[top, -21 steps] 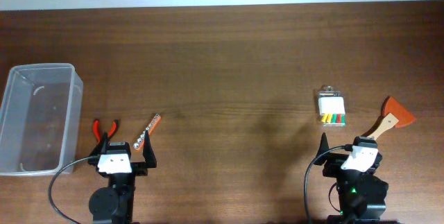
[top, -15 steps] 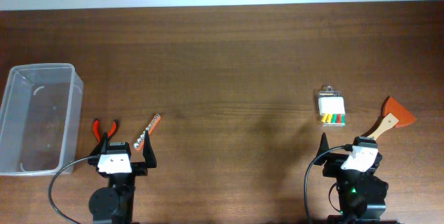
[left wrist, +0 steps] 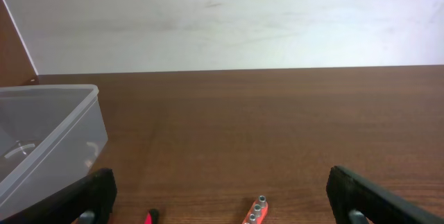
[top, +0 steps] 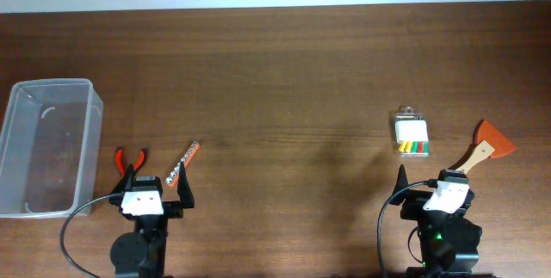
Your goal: Pack container
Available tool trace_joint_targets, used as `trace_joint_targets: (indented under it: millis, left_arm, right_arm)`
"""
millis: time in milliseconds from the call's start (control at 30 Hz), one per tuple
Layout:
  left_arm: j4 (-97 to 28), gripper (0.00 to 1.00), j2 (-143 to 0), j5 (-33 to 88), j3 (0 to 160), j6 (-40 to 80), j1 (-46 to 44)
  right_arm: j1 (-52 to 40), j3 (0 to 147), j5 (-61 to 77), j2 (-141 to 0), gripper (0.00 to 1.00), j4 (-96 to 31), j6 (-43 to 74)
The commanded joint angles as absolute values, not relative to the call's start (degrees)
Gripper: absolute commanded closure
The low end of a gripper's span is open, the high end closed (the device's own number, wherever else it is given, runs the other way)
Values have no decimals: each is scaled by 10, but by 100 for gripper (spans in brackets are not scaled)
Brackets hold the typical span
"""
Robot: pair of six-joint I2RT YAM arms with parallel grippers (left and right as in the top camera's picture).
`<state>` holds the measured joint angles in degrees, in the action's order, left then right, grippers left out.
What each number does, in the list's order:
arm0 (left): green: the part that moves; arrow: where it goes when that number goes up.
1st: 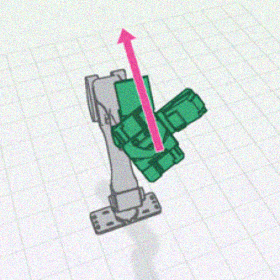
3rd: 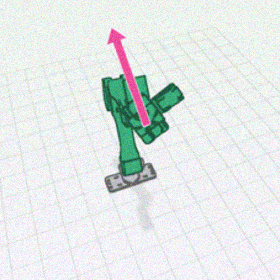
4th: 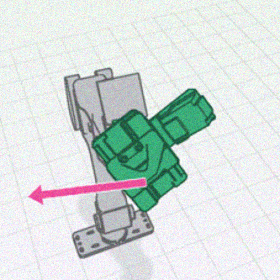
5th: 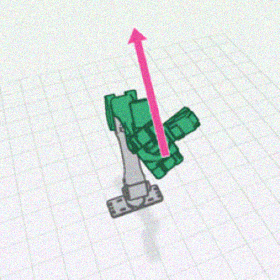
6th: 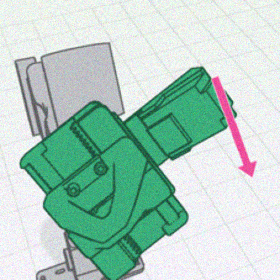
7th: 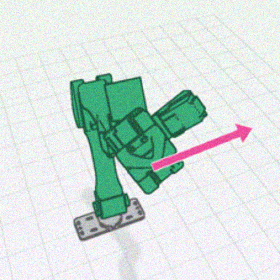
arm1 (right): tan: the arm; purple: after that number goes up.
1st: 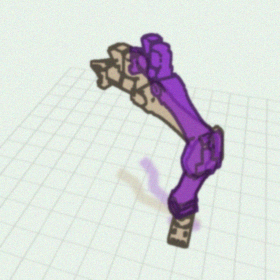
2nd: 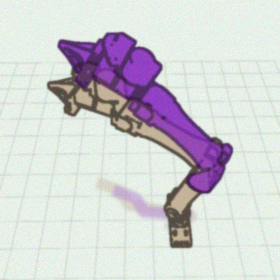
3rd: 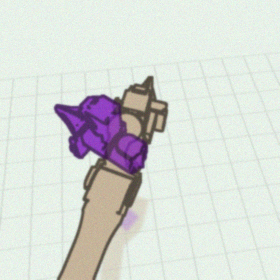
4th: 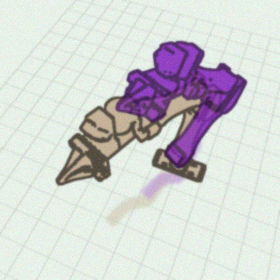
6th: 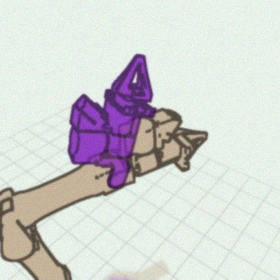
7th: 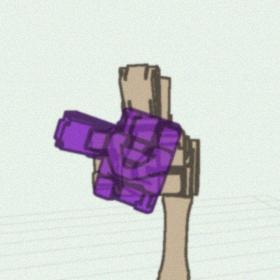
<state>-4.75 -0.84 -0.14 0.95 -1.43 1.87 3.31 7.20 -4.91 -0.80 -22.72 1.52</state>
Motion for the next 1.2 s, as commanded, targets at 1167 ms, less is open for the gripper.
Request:
trace_joint_targets:
  millis: [1167]
  left_arm:
    - [-47, 1, -3, 7, 5, -8, 16]
  right_arm:
    - [30, 66, -10, -2, 1, -221, 69]
